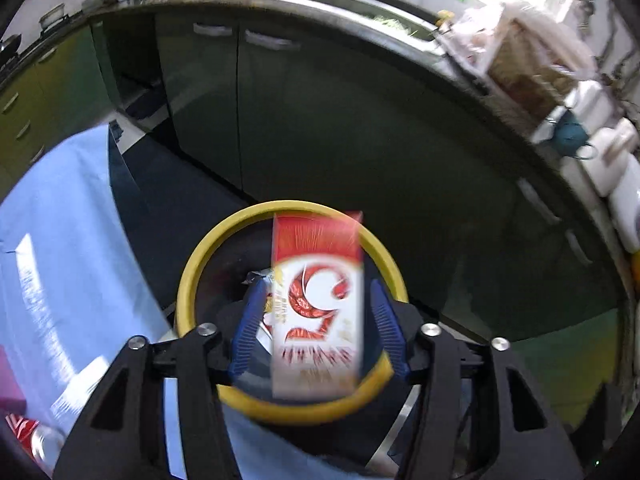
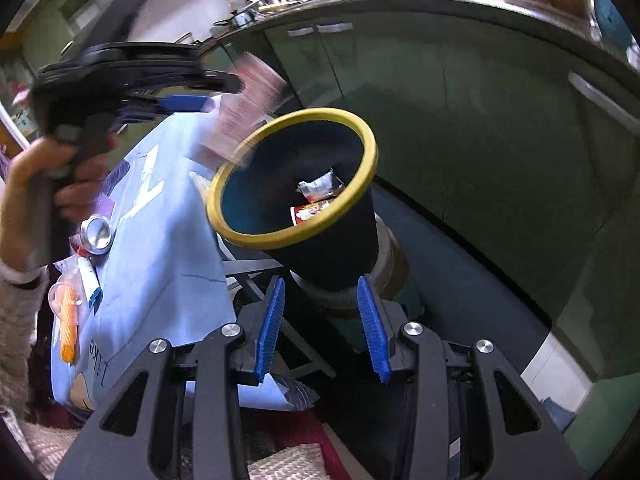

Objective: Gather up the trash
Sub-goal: 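Carry the milk carton over the bin and open the left gripper, then grasp the red cola can with the right gripper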

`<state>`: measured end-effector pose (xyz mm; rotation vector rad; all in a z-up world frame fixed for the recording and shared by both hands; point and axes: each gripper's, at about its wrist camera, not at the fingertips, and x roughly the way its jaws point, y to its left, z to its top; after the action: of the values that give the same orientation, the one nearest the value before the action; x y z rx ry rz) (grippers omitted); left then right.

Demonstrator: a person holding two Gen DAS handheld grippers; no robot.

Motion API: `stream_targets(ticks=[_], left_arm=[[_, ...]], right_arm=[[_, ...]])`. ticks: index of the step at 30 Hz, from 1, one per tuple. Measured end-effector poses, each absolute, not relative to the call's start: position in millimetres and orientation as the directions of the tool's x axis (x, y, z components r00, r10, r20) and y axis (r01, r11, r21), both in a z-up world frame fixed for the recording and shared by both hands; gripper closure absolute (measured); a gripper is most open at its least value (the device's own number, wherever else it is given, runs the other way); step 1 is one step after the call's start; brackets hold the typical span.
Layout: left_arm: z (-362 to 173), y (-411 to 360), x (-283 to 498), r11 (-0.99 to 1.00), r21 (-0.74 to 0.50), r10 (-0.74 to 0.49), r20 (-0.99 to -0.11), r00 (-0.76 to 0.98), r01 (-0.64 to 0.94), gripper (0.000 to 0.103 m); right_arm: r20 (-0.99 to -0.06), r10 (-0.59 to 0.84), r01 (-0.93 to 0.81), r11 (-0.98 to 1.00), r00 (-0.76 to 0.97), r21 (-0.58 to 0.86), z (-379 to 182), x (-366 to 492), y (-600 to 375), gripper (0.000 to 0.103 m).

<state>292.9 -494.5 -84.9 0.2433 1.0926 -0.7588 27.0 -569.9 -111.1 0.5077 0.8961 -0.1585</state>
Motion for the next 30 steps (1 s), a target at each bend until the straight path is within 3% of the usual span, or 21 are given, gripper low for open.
stream_targets(ticks=[1, 7, 13, 17, 22, 23, 24, 25, 30], left_arm=[[-88.5, -498.3, 297.8, 0.737, -0.179, -0.428, -0.870, 0.244, 0.652, 0.039], [-45.0, -458.1, 295.0, 0.701, -0.260, -0.535, -0.807, 0.249, 0.664, 0.038], [41.2, -318.0, 267.3, 0.682, -0.290, -0.665, -0.628, 0.404, 0.672, 0.027], [63.3, -206.0, 250.9, 0.787, -0.192, -0.592, -0.501, 0.631, 0.586, 0.022], [49.8, -94.8, 247.4, 0.867, -0.187, -0.494, -0.438, 0.751, 0.461, 0.020], [45.8, -77.4, 248.4, 0.877, -0.192, -0.478, -0.429, 0.766, 0.440, 0.020], [41.6, -59.3, 249.9, 0.887, -0.198, -0.461, -0.419, 0.783, 0.416, 0.020], [35.3, -38.1, 252.3, 0.903, -0.205, -0.430, -0.407, 0.806, 0.378, 0.020], [6.3, 32.3, 262.2, 0.942, -0.214, -0.324, -0.373, 0.870, 0.259, 0.018]], right_arm=[[-0.779, 0.076, 0.341, 0.869, 0.622, 0.357, -111.3, 27.4, -570.7, 0.061], [-0.775, 0.086, 0.328, 0.873, 0.626, 0.362, -108.6, 32.1, -564.7, 0.061], [-0.779, 0.143, 0.234, 0.907, 0.611, 0.349, -103.6, 61.6, -524.0, 0.061], [-0.783, 0.217, 0.098, 0.938, 0.583, 0.333, -90.4, 95.2, -473.3, 0.061], [-0.769, 0.325, -0.111, 0.942, 0.551, 0.318, -62.8, 146.7, -390.0, 0.061], [-0.757, 0.356, -0.170, 0.934, 0.548, 0.315, -55.5, 158.7, -371.0, 0.059], [-0.750, 0.375, -0.217, 0.927, 0.545, 0.306, -50.2, 168.2, -354.9, 0.050], [-0.749, 0.382, -0.254, 0.923, 0.541, 0.288, -46.2, 174.5, -340.4, 0.043], [-0.797, 0.341, -0.492, 0.868, 0.499, 0.063, -22.0, 222.3, -266.9, 0.042]])
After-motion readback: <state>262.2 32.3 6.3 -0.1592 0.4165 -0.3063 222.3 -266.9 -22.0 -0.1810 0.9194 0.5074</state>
